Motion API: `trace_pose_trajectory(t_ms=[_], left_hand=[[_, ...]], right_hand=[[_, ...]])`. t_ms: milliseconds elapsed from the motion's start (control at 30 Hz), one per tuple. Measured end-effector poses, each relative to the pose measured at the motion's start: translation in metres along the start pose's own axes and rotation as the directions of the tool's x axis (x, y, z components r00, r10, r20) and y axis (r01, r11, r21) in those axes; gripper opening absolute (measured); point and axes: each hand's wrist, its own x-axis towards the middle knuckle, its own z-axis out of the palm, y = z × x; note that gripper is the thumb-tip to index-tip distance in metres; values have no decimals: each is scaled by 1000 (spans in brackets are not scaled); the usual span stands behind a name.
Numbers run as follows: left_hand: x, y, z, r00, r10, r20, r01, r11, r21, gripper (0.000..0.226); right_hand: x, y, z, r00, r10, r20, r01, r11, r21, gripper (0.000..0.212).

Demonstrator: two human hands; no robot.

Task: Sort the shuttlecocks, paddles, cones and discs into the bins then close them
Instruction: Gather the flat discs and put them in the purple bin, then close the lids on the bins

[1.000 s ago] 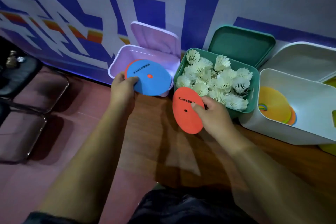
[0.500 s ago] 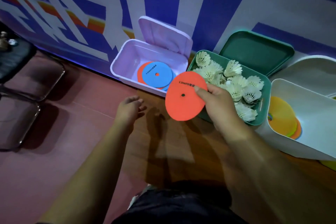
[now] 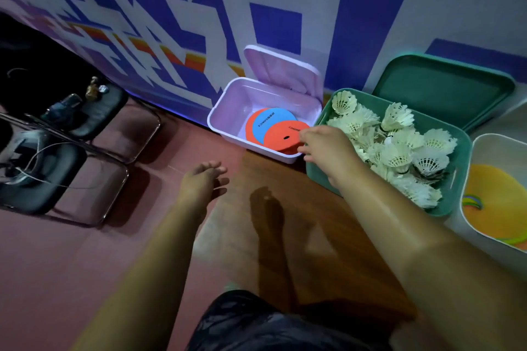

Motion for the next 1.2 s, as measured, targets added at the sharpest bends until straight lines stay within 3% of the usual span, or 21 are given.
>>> trace_pose_trajectory(t_ms=[133,333,467,633,700,767,800,967,1067,1200], left_hand=[[4,2,21,995,-15,101,7,997,72,20],[31,21,41,968,15,252,-53,988,145,20],[64,41,37,941,0,339,-64,982,178,16],[114,70,23,909,25,415,-152,949,276,15],[142,80,12,924,165,345,-295,882,367,18],[175,89,-2,883,335,328,-465,714,524,26],[191,92,-7,865,350,359,-501,642,581,30],[221,102,-10,866,139,480,-451,629,633,36],[214,110,-11,858,117,500,-435,682,588,25],[217,108,-14,867,133,481,-430,687,586,17]], right_hand=[[-7,17,-1,997,52,62,-53,998,21,17],[7,13,11,994,109,14,-109,993,36,20],[26,5,43,982,186,30,-186,982,-21,20],[50,4,98,949,308,-65,-314,942,-121,34],[58,3,111,940,314,-133,-336,920,-203,34],[68,2,120,925,318,-207,-364,899,-244,32],[72,2,123,915,326,-236,-380,893,-241,33],[81,-2,137,929,301,-214,-353,895,-274,51],[82,-5,139,929,335,-161,-369,882,-295,51],[85,-8,132,923,277,-268,-357,876,-324,38]])
